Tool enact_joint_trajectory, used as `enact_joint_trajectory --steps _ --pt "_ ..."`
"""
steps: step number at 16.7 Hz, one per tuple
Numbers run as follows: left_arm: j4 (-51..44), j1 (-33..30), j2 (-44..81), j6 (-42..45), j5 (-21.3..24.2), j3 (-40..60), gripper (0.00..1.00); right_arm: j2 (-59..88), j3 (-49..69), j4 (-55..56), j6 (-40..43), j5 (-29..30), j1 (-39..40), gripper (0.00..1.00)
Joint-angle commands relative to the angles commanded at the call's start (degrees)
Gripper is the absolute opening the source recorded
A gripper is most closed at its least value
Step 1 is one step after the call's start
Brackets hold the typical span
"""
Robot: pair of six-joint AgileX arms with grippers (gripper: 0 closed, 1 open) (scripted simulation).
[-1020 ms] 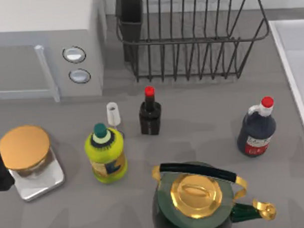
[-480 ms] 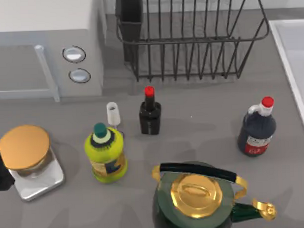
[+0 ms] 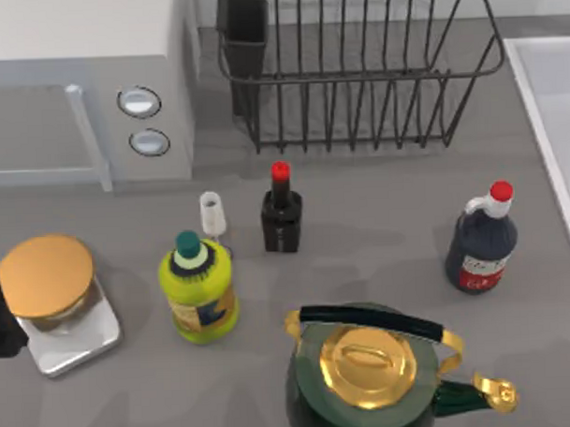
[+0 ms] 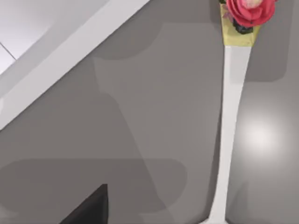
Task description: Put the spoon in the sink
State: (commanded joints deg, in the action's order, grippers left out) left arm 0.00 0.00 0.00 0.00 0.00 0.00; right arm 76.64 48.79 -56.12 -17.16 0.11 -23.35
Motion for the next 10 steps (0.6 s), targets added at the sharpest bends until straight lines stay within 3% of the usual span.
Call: enact_joint_trajectory --steps 10 --pt "0.0 0.0 0.0 0.0 0.0 0.0 1.0 5.54 2.69 -2.92 -1.23 0.0 -1.45 1.0"
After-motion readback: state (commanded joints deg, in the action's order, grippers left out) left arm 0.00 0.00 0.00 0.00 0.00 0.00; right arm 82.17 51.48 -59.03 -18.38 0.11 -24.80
